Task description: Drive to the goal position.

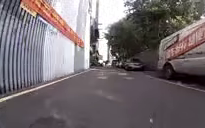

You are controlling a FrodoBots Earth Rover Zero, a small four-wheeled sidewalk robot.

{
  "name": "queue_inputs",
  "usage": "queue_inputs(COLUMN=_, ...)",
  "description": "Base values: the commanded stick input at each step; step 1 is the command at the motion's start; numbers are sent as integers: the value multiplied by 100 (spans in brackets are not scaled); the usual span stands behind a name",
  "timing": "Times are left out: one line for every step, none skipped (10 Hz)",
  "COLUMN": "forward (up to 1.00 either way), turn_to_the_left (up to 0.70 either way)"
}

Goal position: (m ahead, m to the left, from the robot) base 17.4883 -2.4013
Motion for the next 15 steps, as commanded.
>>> queue_inputs(forward=70, turn_to_the_left=0)
queue_inputs(forward=70, turn_to_the_left=0)
queue_inputs(forward=70, turn_to_the_left=0)
queue_inputs(forward=70, turn_to_the_left=0)
queue_inputs(forward=70, turn_to_the_left=0)
queue_inputs(forward=70, turn_to_the_left=0)
queue_inputs(forward=70, turn_to_the_left=0)
queue_inputs(forward=70, turn_to_the_left=0)
queue_inputs(forward=70, turn_to_the_left=0)
queue_inputs(forward=70, turn_to_the_left=0)
queue_inputs(forward=70, turn_to_the_left=0)
queue_inputs(forward=70, turn_to_the_left=0)
queue_inputs(forward=70, turn_to_the_left=0)
queue_inputs(forward=70, turn_to_the_left=0)
queue_inputs(forward=68, turn_to_the_left=0)
